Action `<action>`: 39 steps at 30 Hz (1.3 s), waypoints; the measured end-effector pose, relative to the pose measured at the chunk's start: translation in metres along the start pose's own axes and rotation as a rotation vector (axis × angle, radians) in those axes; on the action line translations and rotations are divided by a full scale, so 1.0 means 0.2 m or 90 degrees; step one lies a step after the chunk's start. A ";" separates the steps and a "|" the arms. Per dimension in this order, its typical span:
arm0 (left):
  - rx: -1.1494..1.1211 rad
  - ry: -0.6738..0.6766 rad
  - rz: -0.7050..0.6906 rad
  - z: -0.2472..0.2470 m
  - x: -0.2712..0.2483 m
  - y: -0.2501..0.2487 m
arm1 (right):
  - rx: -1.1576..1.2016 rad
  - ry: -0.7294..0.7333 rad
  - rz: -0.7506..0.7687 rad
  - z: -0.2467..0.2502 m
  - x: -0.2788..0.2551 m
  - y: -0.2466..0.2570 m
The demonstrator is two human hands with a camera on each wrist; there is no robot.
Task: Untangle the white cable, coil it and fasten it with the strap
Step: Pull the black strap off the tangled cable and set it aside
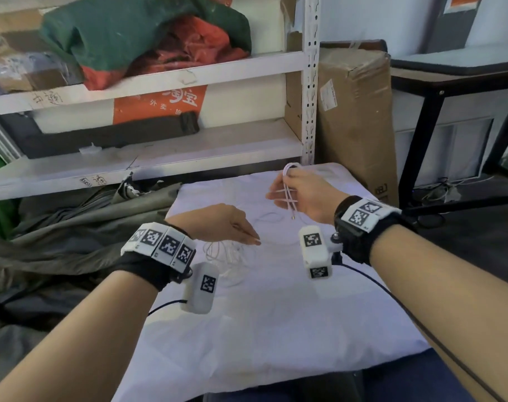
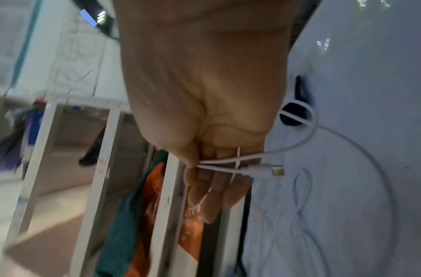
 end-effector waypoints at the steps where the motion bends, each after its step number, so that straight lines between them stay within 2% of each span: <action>1: -0.011 -0.006 -0.008 0.00 0.00 -0.01 | -0.057 0.027 -0.029 -0.03 0.00 -0.02; 4: -0.040 -0.076 -0.024 0.02 0.01 -0.04 | -0.182 0.080 -0.108 -0.11 -0.01 -0.10; 6: -0.067 -0.142 -0.015 0.04 0.01 -0.04 | -0.200 0.106 -0.137 -0.15 -0.02 -0.14; 10: -0.153 -0.224 -0.021 0.04 0.02 -0.03 | -0.240 0.104 -0.130 -0.18 -0.01 -0.17; 14: -0.267 -0.260 -0.039 0.03 0.04 -0.03 | -0.197 0.086 -0.128 -0.15 0.01 -0.16; 17: -0.333 -0.273 -0.061 0.00 0.06 -0.04 | -0.139 0.131 -0.169 -0.14 0.00 -0.16; 20: -0.370 -0.269 -0.084 -0.01 0.07 -0.03 | -0.165 0.179 -0.197 -0.14 -0.01 -0.17; 23: -0.383 -0.252 -0.096 -0.04 0.09 -0.02 | -0.191 0.163 -0.189 -0.14 -0.02 -0.18; 29: -0.458 -0.220 -0.076 -0.04 0.06 0.04 | -0.148 0.115 -0.108 -0.13 -0.03 -0.17; 31: -0.483 -0.258 -0.064 -0.03 0.04 0.09 | -0.102 0.061 -0.071 -0.09 -0.02 -0.16; 32: -0.474 -0.297 -0.035 -0.03 0.03 0.13 | -0.075 0.025 -0.050 -0.06 -0.02 -0.15; 34: -0.400 -0.354 0.082 -0.03 -0.01 0.19 | -0.033 -0.031 -0.019 -0.01 -0.01 -0.13; 35: -0.354 -0.335 0.149 -0.04 -0.01 0.21 | -0.020 -0.045 -0.008 0.01 -0.01 -0.12; 37: -0.282 -0.217 0.233 -0.09 0.00 0.19 | -0.008 -0.047 0.004 0.01 0.00 -0.12; 39: -0.181 -0.101 0.249 -0.13 0.05 0.14 | -0.006 -0.033 0.009 -0.02 0.00 -0.12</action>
Point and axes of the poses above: each hand's wrist, its own x-axis towards the middle knuckle, its own z-axis out of the back of the hand, y = z × x, the point moved 5 cm from there along x, towards the middle knuckle, and after that the axes turned 11 degrees about y, right-handed, at the moved point
